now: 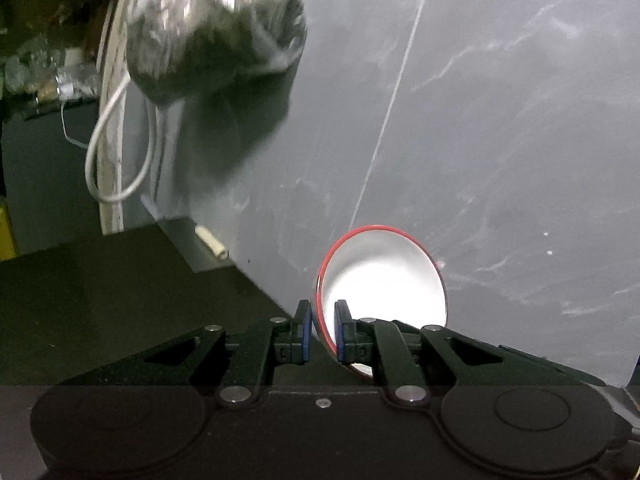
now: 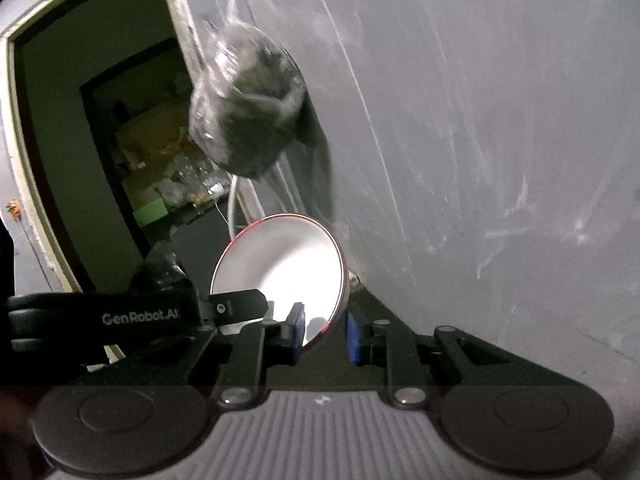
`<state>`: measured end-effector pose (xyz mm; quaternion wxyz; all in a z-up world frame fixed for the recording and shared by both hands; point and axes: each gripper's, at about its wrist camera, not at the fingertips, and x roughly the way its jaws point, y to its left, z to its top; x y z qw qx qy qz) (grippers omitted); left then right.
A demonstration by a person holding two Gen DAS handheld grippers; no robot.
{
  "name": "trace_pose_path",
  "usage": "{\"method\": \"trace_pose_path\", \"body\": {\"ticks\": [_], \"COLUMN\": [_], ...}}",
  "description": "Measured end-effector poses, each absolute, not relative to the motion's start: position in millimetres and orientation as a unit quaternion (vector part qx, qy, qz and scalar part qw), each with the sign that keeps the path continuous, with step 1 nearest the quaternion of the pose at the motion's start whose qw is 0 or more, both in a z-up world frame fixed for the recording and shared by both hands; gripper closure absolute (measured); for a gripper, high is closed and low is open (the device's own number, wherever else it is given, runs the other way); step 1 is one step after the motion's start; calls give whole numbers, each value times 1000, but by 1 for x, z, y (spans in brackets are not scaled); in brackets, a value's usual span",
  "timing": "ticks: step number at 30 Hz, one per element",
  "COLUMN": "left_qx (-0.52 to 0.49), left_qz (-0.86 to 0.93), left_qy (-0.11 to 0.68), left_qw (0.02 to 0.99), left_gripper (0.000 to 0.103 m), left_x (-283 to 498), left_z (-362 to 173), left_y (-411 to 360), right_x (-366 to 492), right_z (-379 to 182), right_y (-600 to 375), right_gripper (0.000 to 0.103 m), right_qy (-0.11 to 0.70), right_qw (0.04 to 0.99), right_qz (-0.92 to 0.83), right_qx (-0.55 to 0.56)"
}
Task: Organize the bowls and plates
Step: 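Lift the second white bowl with both grippers and carry it to the pot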
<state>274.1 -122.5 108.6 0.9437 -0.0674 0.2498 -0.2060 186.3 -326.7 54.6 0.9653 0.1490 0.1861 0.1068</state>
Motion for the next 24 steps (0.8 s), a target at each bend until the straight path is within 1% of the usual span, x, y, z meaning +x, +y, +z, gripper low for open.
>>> {"method": "trace_pose_path", "body": {"ticks": [9, 17, 24], "left_qx": [-66, -85, -104], "left_qz": [-190, -141, -101], "left_qy": [185, 173, 166], "left_qw": [962, 971, 975], "left_gripper": [91, 90, 89], "left_x": [200, 137, 87], "left_z": [130, 130, 127], "left_y": [-112, -77, -45], "right_x": [135, 96, 70], "right_z": [88, 95, 97], "right_y": [-308, -277, -245], "right_gripper": [85, 89, 90], "right_qy": [131, 122, 123], "right_qw": [976, 972, 964], "right_qz": [122, 176, 223], "right_qx": [121, 100, 78]}}
